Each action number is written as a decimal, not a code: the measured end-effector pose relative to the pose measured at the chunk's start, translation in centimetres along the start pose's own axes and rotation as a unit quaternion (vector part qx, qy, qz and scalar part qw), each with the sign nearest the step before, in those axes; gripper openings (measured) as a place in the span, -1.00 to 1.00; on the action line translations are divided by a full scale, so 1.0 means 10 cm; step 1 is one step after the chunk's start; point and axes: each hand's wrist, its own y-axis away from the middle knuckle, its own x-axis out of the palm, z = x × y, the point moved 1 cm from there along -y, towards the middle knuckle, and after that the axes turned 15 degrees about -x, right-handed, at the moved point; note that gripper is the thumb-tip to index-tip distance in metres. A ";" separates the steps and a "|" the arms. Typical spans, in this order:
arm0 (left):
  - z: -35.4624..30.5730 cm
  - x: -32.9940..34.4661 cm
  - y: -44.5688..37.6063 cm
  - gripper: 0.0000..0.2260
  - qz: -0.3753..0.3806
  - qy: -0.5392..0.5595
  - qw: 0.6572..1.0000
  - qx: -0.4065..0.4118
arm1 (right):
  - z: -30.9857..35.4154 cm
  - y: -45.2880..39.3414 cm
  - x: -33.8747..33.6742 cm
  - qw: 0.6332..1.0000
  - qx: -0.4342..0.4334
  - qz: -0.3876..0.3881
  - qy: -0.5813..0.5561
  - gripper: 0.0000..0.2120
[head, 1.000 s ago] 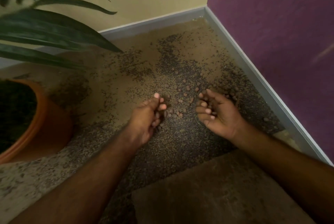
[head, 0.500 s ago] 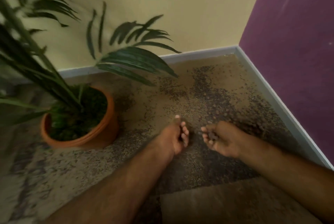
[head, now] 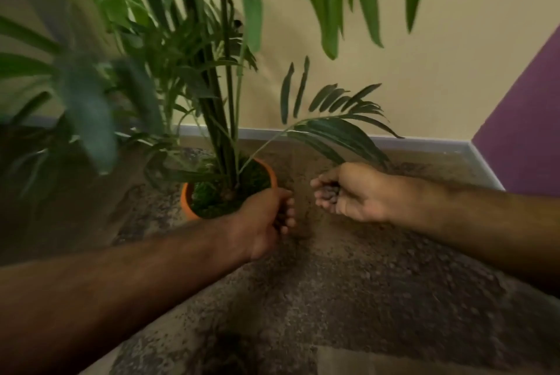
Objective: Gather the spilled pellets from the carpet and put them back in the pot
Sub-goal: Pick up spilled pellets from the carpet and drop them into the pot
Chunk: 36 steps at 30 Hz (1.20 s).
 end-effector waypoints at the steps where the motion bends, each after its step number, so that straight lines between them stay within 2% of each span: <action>1: 0.03 -0.18 0.01 -0.70 -0.027 0.032 0.999 0.001 | -0.01 -0.05 0.12 1.000 -0.002 0.005 -0.007 -0.77; 5: 0.09 -0.88 0.02 -0.71 -0.159 0.099 0.982 -0.004 | -0.17 -0.23 0.55 0.999 0.008 0.022 -0.046 -0.76; 7: 0.03 -1.12 0.03 -0.73 -0.191 0.138 0.971 0.024 | -0.24 -0.30 0.71 0.997 0.016 0.012 -0.071 -0.81; 10: -0.08 -1.27 0.06 -0.75 -0.163 0.215 0.961 0.065 | -0.29 -0.41 0.89 0.996 0.012 0.002 -0.086 -0.76; 14: -0.15 -1.28 0.10 -0.72 -0.151 0.239 0.952 0.113 | -0.25 -0.47 1.12 0.996 0.003 0.011 -0.088 -0.64; 17: -0.19 -1.24 0.12 -0.70 -0.113 0.221 0.959 0.139 | -0.24 -0.46 1.20 0.993 0.006 0.055 -0.102 -0.55; 20: -0.20 -1.24 0.09 -0.69 -0.087 0.208 0.967 0.122 | -0.23 -0.46 1.18 0.990 0.015 0.100 -0.094 -0.51; 23: -0.17 -1.25 0.10 -0.63 -0.079 0.182 0.972 0.129 | -0.25 -0.49 1.12 0.993 0.009 0.084 -0.087 -0.33; 25: -0.13 -1.23 0.10 -0.65 -0.106 0.177 0.967 0.153 | -0.25 -0.47 1.06 0.994 -0.012 0.063 -0.090 -0.40; 28: -0.07 -1.18 0.09 -0.70 -0.240 0.150 0.939 0.193 | -0.26 -0.44 0.88 0.995 -0.053 0.036 -0.075 -0.60; 30: -0.02 -1.12 0.06 -0.76 -0.294 0.118 0.925 0.209 | -0.30 -0.41 0.68 0.995 -0.075 0.027 -0.055 -0.73; 34: 0.16 -0.85 -0.02 -0.81 -0.333 -0.017 0.908 0.255 | -0.43 -0.34 0.14 0.993 -0.105 -0.019 0.045 -0.81; 36: 0.27 -0.63 -0.06 -0.85 -0.308 -0.061 0.904 0.291 | -0.52 -0.29 -0.20 0.986 -0.115 -0.061 0.100 -0.85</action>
